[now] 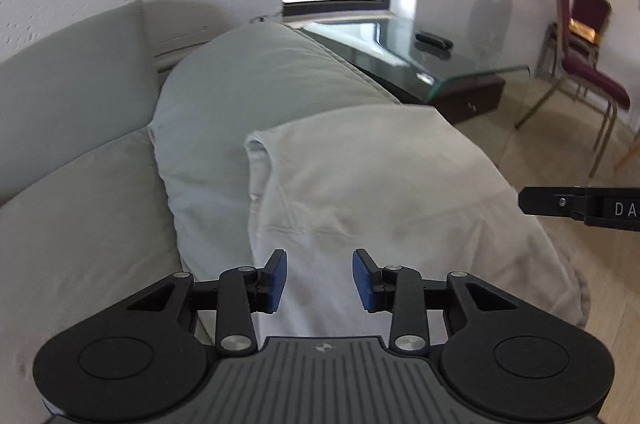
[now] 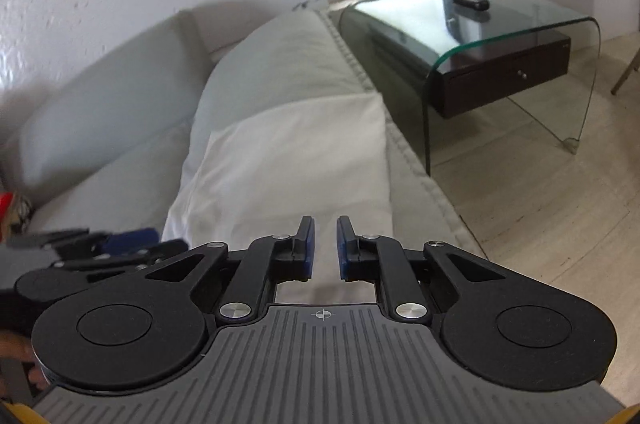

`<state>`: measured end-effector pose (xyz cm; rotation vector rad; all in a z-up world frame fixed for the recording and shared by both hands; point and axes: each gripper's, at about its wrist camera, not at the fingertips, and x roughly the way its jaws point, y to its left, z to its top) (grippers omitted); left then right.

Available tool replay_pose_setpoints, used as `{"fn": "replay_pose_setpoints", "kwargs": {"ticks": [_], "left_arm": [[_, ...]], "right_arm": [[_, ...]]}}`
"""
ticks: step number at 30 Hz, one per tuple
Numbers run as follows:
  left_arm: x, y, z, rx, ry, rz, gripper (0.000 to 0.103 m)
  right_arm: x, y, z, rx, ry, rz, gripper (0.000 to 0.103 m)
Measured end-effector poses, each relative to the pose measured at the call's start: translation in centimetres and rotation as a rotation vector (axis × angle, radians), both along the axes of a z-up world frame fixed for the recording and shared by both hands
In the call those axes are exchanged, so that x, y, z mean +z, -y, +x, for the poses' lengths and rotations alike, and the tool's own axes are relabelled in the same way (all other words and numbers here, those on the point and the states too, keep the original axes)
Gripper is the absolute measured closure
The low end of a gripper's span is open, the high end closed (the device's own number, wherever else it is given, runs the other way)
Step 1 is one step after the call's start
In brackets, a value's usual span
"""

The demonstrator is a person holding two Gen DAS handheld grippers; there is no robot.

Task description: Fold clothes

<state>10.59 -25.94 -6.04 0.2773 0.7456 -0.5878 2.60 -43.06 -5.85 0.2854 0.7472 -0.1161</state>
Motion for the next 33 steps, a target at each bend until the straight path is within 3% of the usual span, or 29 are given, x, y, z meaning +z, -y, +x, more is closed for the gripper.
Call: {"fn": "replay_pose_setpoints", "kwargs": {"ticks": [3, 7, 9, 11, 13, 15, 17, 19, 23, 28, 31, 33], "left_arm": [[-1.9, 1.1, 0.3, 0.016, -0.094, 0.096, 0.065], [-2.2, 0.7, 0.2, 0.043, -0.176, 0.154, 0.064], [-1.6, 0.3, -0.5, 0.034, -0.197, 0.170, 0.064], [-0.7, -0.2, -1.7, 0.031, -0.204, 0.163, 0.064], [0.5, -0.8, -2.9, 0.032, -0.208, 0.144, 0.063], [2.3, -1.4, -4.0, 0.039, -0.207, 0.104, 0.059], [4.2, -1.9, -5.0, 0.044, -0.193, 0.074, 0.046], [6.0, -2.2, -5.8, 0.056, -0.168, 0.062, 0.040], [9.0, -3.3, -7.0, 0.087, -0.133, 0.030, 0.026], [12.0, -4.7, -8.2, 0.113, -0.113, -0.013, 0.016], [13.6, -5.2, -9.0, 0.108, -0.104, -0.019, 0.006], [14.6, -5.6, -9.6, 0.103, -0.096, -0.030, 0.004]], "right_arm": [[-2.0, -0.8, -1.3, -0.001, -0.114, -0.072, 0.091], [-2.1, -0.8, -4.4, -0.057, -0.154, -0.120, 0.091], [-2.0, -0.4, -5.4, -0.100, -0.211, -0.115, 0.079], [-1.3, 0.2, -6.5, -0.135, -0.228, -0.065, 0.079], [0.2, 0.4, -7.8, -0.152, -0.197, -0.007, 0.079], [2.3, 0.0, -8.6, -0.143, -0.154, 0.038, 0.060], [4.4, -0.5, -9.2, -0.128, -0.111, 0.083, 0.054], [6.4, -1.1, -9.6, -0.116, -0.078, 0.117, 0.050], [10.2, -2.3, -10.1, -0.094, -0.042, 0.168, 0.028], [14.1, -3.4, -10.8, -0.079, -0.054, 0.198, 0.025], [16.2, -4.2, -11.4, -0.066, -0.073, 0.192, 0.022], [17.3, -4.9, -11.8, -0.045, -0.078, 0.167, 0.017]]}}
